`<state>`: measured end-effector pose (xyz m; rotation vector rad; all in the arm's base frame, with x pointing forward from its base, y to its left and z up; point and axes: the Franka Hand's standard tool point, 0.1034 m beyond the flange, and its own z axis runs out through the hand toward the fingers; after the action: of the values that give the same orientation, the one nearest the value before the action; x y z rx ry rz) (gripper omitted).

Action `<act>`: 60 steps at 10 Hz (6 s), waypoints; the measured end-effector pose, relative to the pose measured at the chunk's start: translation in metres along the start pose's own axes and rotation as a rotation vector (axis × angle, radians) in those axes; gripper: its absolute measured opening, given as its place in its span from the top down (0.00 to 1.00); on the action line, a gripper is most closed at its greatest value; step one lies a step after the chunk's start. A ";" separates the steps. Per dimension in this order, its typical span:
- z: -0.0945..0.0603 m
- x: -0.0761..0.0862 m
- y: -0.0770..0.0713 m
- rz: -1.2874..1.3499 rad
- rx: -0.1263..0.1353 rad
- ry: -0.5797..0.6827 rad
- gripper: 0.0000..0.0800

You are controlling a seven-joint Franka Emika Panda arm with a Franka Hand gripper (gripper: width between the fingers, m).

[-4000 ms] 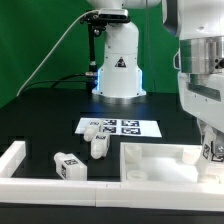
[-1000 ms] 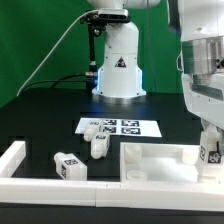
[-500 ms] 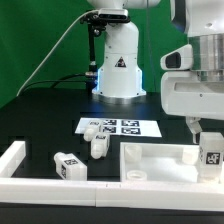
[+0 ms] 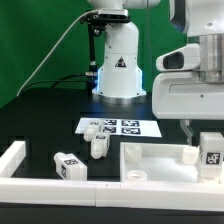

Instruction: Assemble one leg

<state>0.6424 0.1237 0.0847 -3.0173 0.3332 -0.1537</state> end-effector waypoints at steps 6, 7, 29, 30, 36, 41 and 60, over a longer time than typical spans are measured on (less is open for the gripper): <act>-0.003 0.011 0.020 -0.237 -0.001 0.009 0.52; -0.003 0.011 0.020 -0.235 -0.001 0.009 0.64; -0.004 0.006 0.019 0.084 -0.017 0.023 0.19; -0.004 0.008 0.019 -0.070 -0.022 0.029 0.19; -0.004 0.007 0.015 0.042 -0.019 0.038 0.64; -0.004 0.004 0.017 0.604 -0.055 0.069 0.64; 0.001 -0.003 0.010 0.018 -0.083 0.051 0.19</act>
Offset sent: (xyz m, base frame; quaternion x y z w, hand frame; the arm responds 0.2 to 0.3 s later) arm 0.0000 0.0000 0.0000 0.0000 0.0000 -0.0650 0.9979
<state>0.6378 0.1150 0.0828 -3.0952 0.3802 -0.2209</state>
